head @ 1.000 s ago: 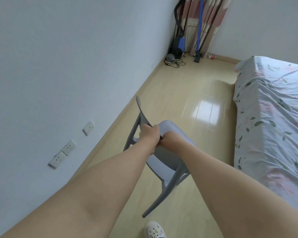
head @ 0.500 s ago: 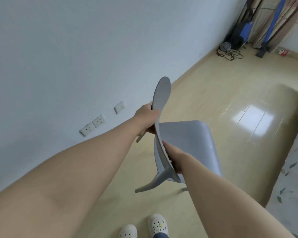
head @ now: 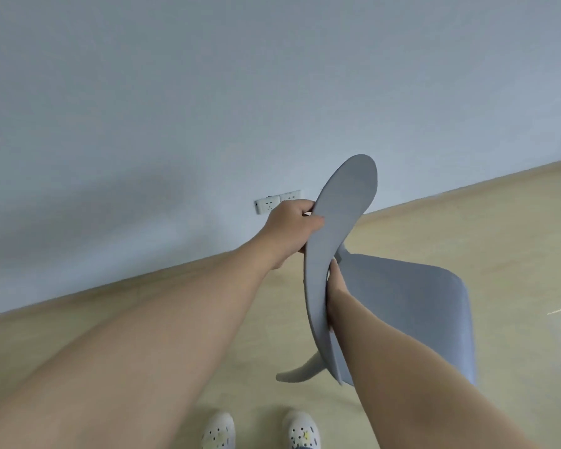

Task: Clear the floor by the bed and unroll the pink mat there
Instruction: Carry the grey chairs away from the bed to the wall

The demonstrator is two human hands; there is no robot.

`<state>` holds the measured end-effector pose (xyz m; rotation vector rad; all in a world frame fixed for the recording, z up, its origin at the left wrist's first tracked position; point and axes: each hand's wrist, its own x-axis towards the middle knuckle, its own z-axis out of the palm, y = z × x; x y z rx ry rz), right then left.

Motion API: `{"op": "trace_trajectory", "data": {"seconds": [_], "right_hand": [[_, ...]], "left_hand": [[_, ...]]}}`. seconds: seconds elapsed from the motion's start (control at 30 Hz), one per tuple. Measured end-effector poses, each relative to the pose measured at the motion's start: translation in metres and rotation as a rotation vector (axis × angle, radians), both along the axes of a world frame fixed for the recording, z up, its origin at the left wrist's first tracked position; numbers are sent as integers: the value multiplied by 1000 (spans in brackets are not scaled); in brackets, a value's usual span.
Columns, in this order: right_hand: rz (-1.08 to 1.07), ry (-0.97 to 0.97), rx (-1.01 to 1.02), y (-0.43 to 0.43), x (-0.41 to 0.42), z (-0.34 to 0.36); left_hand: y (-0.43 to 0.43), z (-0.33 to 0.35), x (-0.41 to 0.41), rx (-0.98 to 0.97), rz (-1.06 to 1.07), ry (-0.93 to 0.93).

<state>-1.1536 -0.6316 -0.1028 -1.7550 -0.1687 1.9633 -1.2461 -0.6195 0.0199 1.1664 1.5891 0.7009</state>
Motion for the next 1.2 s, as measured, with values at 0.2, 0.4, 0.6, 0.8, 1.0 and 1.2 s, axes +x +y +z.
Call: {"op": "trace_trajectory", "data": {"seconds": [0.2,0.4,0.6,0.8,1.0,1.2], "right_hand": [[50,11,-21,-22,-73,43],[176,-33,75,-70,-178,107],[251,46,132,-154,-299,137],[418,34,228,-258,-427,139],[602,127,83,-348,-543,168],[627,109,22,-405,-631,180]], "left_hand": [[-40,59,-61,64,67,150],[-119,116,-166,-44,229,35],[-238,150,-272,5,365,246],[-378,166,-379,-36,396,339],[-461,174,-478,83,491,592],[-503,172,-564,114,485,790]]}}
